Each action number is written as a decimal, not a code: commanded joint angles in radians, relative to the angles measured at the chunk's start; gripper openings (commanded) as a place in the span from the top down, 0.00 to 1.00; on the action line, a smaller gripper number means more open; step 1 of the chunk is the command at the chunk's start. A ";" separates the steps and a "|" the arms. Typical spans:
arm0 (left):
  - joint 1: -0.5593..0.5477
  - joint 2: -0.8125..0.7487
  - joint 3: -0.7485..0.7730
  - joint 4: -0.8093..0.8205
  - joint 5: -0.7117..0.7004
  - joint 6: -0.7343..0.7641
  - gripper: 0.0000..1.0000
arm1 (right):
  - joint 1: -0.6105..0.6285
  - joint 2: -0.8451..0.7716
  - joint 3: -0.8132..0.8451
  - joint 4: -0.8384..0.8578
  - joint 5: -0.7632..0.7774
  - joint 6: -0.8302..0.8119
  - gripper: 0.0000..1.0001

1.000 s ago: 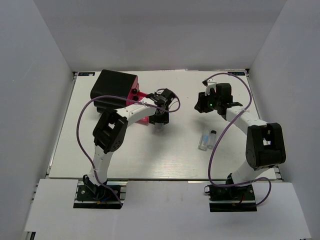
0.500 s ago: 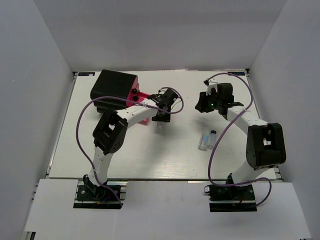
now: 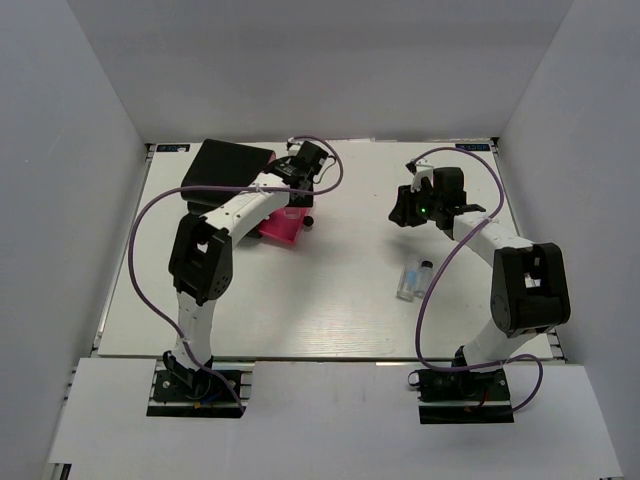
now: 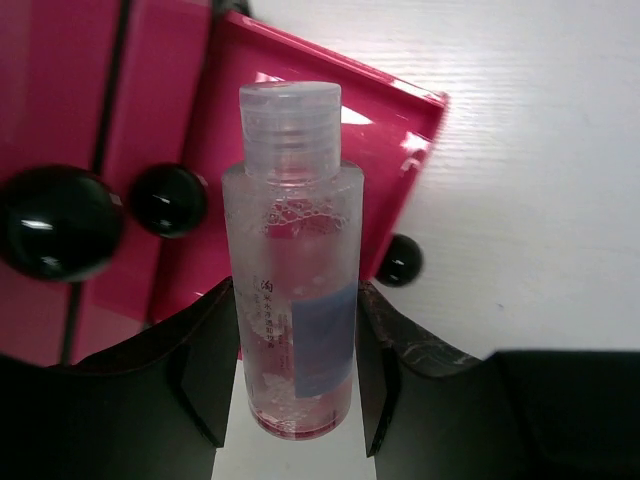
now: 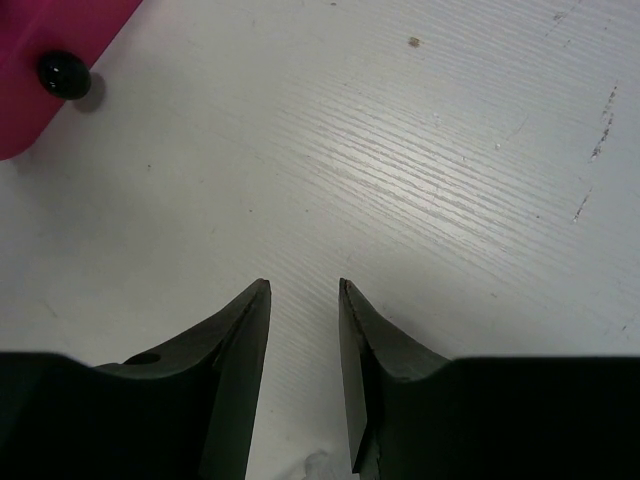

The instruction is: Organize the makeup

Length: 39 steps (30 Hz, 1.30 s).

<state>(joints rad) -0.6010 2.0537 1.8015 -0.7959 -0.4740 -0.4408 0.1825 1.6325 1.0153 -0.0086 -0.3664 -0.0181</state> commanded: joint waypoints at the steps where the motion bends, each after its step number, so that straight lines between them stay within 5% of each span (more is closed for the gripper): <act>1: 0.015 -0.024 0.016 0.004 -0.046 0.042 0.88 | -0.006 0.003 0.016 0.010 -0.011 -0.005 0.61; 5: 0.027 -0.006 0.024 0.021 -0.023 0.066 0.64 | -0.006 0.007 0.016 0.010 -0.012 -0.009 0.60; 8: 0.027 0.002 0.024 0.018 -0.017 0.070 0.55 | -0.006 0.009 0.020 -0.022 -0.016 -0.014 0.57; 18: 0.037 -0.013 -0.007 0.027 -0.011 0.060 0.45 | -0.006 0.021 0.037 -0.037 -0.029 -0.023 0.55; 26: 0.037 0.003 -0.019 0.029 0.021 0.054 0.53 | -0.003 0.018 0.035 -0.039 -0.032 -0.023 0.54; 35: 0.037 0.043 -0.021 0.034 0.017 0.091 0.27 | -0.008 0.017 0.031 -0.037 -0.032 -0.026 0.54; 39: 0.037 0.040 -0.019 0.032 0.020 0.096 0.23 | -0.006 0.015 0.031 -0.039 -0.034 -0.028 0.53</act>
<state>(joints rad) -0.5694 2.1082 1.7771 -0.7769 -0.4549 -0.3580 0.1806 1.6440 1.0183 -0.0532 -0.3847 -0.0338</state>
